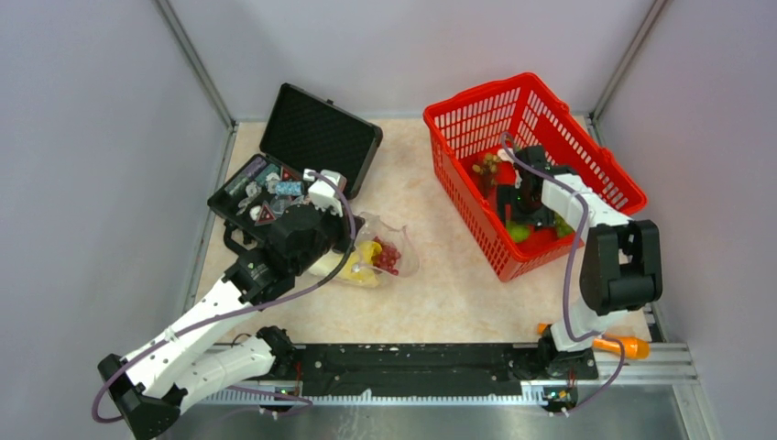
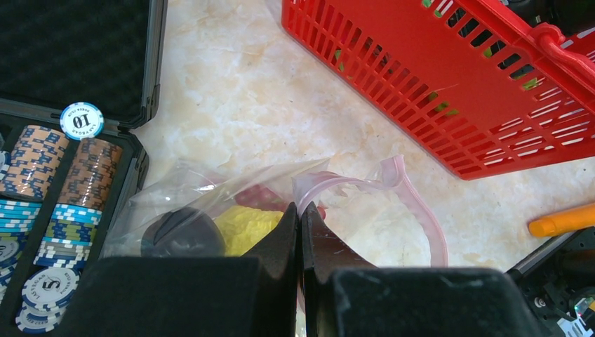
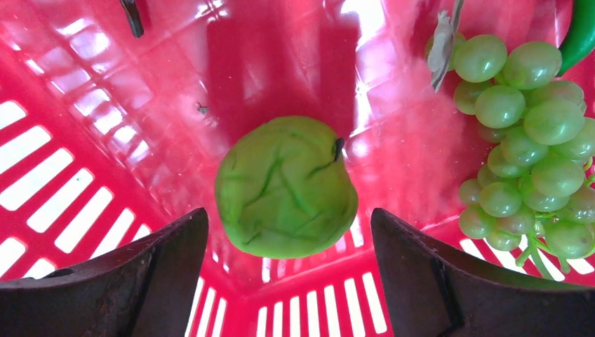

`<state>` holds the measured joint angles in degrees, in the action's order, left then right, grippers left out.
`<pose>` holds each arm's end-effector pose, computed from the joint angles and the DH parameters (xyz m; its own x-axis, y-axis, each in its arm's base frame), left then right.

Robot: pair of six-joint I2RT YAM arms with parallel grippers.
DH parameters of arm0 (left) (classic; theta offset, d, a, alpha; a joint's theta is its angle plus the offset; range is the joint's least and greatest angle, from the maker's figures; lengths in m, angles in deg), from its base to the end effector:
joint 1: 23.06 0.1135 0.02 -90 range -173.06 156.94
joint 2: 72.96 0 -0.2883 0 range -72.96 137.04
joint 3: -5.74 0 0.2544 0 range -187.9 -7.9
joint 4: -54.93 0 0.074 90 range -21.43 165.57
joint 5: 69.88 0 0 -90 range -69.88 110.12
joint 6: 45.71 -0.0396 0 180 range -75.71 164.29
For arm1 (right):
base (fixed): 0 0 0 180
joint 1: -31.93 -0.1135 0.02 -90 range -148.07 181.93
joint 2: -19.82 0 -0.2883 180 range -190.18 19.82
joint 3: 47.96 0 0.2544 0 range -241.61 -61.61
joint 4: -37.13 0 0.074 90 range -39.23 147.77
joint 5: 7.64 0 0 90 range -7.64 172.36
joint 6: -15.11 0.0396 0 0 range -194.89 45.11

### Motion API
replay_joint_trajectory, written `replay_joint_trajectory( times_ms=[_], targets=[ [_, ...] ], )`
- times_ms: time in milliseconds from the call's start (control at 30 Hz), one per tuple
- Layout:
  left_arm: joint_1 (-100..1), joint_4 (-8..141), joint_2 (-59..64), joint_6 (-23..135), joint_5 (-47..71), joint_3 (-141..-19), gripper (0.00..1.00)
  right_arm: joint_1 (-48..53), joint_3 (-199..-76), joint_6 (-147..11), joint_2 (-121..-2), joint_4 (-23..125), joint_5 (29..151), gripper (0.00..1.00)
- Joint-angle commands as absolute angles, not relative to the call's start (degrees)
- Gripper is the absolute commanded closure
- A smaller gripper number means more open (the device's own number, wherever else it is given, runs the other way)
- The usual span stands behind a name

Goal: Place the food in the zip-top bag and seal the zipper

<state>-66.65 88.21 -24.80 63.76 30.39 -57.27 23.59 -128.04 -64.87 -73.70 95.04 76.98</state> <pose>0.1358 -0.1195 0.3578 -0.4012 -0.0709 -0.9132 0.4478 0.8545 -0.2631 0.3185 0.0429 0.2347 -0.9431 0.0368 -0.3304 0.0501 0.9982 -0.0318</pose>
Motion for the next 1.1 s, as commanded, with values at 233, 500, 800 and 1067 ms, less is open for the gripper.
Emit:
replay_joint_trajectory(
  times_ms=[233, 500, 800, 1067],
  targets=[
    [-66.5, 84.6, -25.4, 62.2, 30.8, -56.7, 1.0, 24.1, -129.0, -67.4, -76.6, 94.6, 77.3, 0.15],
    [-66.5, 84.6, -25.6, 63.0, 30.1, -56.1, 1.0, 24.2, -128.7, -66.8, -77.7, 89.3, 79.2, 0.29],
    [-66.5, 85.1, -24.8, 62.6, 30.6, -56.9, 1.0, 24.1, -127.4, -65.5, -71.4, 89.5, 76.5, 0.6],
    [-66.5, 85.3, -23.6, 62.8, 29.9, -57.6, 1.0, 24.1, -125.5, -63.9, -54.1, 82.8, 76.9, 0.67]
  ],
)
